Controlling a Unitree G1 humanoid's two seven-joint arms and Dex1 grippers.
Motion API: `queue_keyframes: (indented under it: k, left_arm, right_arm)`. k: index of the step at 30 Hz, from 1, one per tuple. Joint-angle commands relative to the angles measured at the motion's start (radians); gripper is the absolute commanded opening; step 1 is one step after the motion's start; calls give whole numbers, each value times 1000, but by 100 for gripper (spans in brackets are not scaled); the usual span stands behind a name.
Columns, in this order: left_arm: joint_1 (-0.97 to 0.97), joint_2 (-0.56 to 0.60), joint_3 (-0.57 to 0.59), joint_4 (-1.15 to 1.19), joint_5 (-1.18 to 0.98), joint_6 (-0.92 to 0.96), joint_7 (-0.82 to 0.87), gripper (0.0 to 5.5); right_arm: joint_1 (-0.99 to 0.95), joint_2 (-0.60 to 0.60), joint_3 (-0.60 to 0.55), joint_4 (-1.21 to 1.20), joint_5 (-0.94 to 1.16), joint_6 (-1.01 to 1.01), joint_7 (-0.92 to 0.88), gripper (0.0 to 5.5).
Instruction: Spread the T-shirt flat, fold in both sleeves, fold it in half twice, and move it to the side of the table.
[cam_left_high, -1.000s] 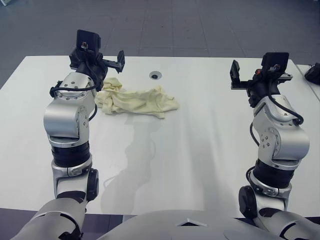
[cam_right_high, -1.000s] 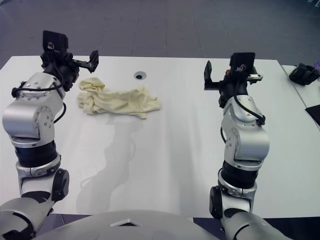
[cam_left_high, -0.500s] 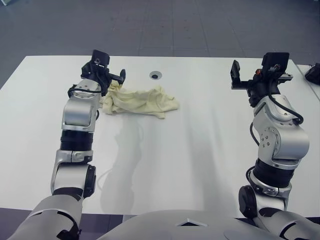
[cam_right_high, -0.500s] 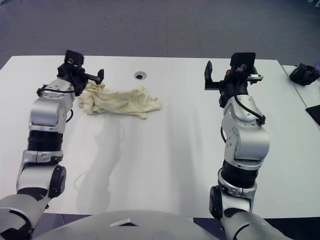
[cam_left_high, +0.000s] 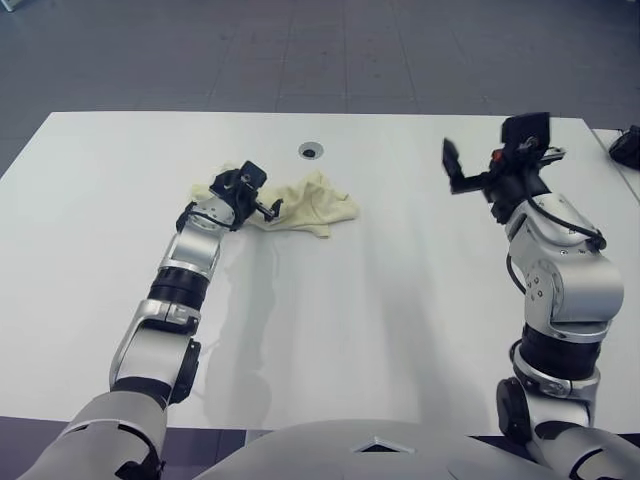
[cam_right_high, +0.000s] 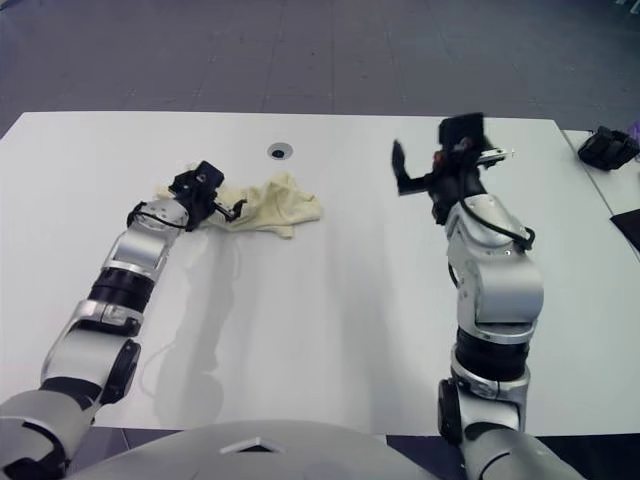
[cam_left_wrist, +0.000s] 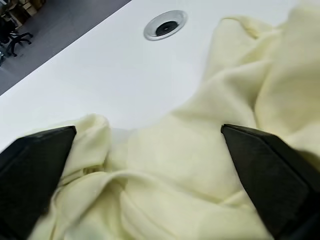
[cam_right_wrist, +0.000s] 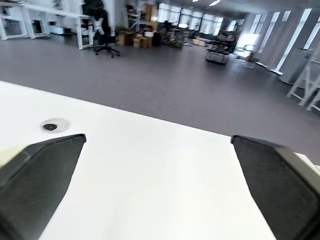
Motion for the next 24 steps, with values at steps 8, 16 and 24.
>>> queue_keyframes:
  k: [8,16,24]
  left_arm:
    - [172,-58,-71,-259,-7,139,-59,540]
    - [250,-131,-71,-490,-86,323,-66,540]
    - [240,-142,22,-694,-216,538,-70,540]
  right_arm:
    - [61,-161,159,-67,50,19,198,539]
    - [105,-297,323,-103,45,-68,369,539]
    - [77,-319,462,-75,-5,-136,434,539]
